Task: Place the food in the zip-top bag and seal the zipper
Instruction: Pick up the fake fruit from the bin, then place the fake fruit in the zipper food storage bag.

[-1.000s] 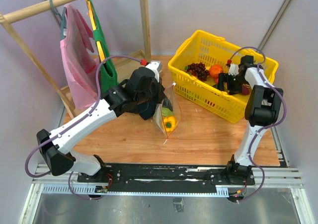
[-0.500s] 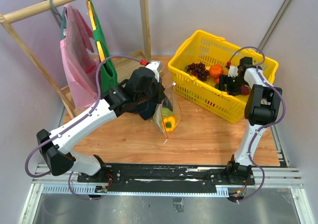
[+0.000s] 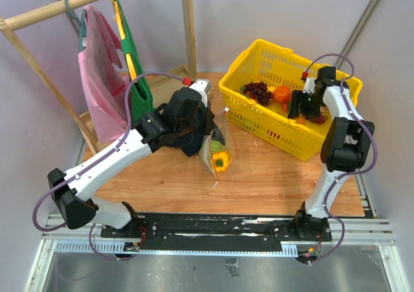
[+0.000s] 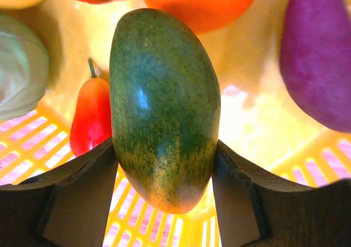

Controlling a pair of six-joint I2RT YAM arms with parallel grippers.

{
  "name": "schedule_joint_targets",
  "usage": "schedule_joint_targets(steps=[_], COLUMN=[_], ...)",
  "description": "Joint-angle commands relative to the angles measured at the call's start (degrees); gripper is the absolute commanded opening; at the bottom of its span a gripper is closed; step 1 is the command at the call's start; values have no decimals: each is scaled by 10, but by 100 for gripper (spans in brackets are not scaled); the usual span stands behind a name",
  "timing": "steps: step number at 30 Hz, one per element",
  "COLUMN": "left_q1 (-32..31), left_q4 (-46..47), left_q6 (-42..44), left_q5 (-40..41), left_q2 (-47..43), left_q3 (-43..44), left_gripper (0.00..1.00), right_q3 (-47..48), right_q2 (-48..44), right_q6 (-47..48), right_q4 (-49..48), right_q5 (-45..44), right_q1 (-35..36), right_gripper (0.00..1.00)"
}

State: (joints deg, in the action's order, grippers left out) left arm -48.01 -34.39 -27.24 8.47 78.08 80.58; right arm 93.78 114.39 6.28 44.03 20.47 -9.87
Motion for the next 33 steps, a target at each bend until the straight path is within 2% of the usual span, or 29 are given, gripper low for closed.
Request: schedule_joint_targets(steps=[1,13,24,33], left_q1=[1,1,1,1], left_q4=[8,14,11,12], left_q6=[3,13,13,-9], left_q5=[4,10,22,33], left_q2=[-14,-6,3,14], left_q3=[0,5,19,25], left_gripper=[0,1,0,0], right_q3=[5,16,27,1], right_q2=[-67,-191,-339,-426], right_q6=[-35,-113,-165,-214], right_q4=[22,94,146,165], right_q5=[-38,-73,-77,-56], right_q1=[-1,15,64,155], right_gripper=[34,31,31,31])
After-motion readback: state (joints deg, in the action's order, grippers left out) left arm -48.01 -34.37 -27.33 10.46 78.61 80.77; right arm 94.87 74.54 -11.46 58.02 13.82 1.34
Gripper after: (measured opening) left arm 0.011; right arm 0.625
